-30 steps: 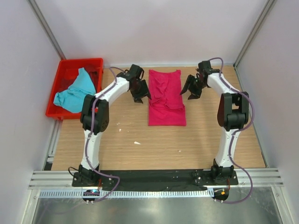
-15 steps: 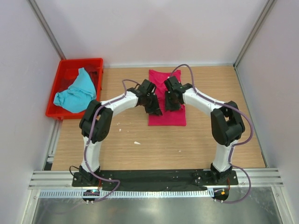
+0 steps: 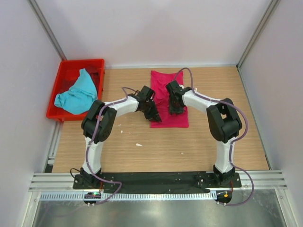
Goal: Fold and stack the t-shirts
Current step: Fold the tshirt
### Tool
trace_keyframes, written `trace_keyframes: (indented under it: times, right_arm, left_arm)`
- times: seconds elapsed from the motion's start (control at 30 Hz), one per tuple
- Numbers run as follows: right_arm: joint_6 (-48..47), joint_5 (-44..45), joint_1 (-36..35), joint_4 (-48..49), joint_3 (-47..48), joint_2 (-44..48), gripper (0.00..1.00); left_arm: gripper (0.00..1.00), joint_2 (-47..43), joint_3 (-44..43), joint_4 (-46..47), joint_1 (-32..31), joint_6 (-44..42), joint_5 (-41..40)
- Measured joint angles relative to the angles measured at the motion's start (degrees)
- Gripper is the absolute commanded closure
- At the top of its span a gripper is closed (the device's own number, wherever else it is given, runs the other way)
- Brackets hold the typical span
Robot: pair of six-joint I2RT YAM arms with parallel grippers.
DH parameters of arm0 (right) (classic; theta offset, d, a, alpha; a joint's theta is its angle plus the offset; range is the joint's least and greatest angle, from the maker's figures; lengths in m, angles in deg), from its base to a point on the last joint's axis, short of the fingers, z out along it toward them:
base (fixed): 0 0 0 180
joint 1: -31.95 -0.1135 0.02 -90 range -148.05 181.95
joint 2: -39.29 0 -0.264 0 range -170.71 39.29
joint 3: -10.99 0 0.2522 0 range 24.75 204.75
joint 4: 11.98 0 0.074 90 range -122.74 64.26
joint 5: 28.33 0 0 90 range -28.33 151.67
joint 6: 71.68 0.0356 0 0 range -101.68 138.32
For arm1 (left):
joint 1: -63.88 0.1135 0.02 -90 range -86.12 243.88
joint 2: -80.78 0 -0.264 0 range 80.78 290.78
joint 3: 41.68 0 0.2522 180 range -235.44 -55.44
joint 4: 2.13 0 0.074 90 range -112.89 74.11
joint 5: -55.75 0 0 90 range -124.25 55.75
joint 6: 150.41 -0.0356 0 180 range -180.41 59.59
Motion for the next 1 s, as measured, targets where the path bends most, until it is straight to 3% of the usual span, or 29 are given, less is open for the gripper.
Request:
trace_keyframes:
  times: [0.17,0.33,0.43,0.53,0.7,0.87,1.0]
  right_arm:
    - [-0.3,2.4,0.0,-0.5,4.4,-4.1,0.53]
    - [-3.2,7.0,0.0,-2.9,22.8,-14.5,0.46]
    - [-5.0,8.9,0.2,-5.4,36.5,-20.1,0.46]
    - [-6.3,9.6,0.6,-6.6,41.7,-20.0,0.45]
    - [-6.9,8.7,1.7,-7.0,32.0,-11.3,0.41]
    - [-7.1,3.7,4.2,-6.2,16.6,-2.2,0.47]
    - [-7.2,1.0,7.5,-5.5,10.3,1.4,0.5]
  left_arm:
    - [0.83,-0.4,1.2,1.4,0.1,0.8,0.5]
    - [0.83,-0.8,1.9,2.1,0.1,1.2,0.5]
    - [0.74,-1.2,1.9,1.6,0.0,1.2,0.3]
    - [0.65,-2.2,1.5,-0.3,0.0,0.7,-0.4]
    - [0.64,-3.0,-5.2,-3.7,0.6,-1.8,-0.2]
    - [0.78,-0.6,-13.7,-3.4,3.1,-4.4,3.7]
    - [0.82,4.4,-17.3,-3.0,4.6,-6.0,6.9]
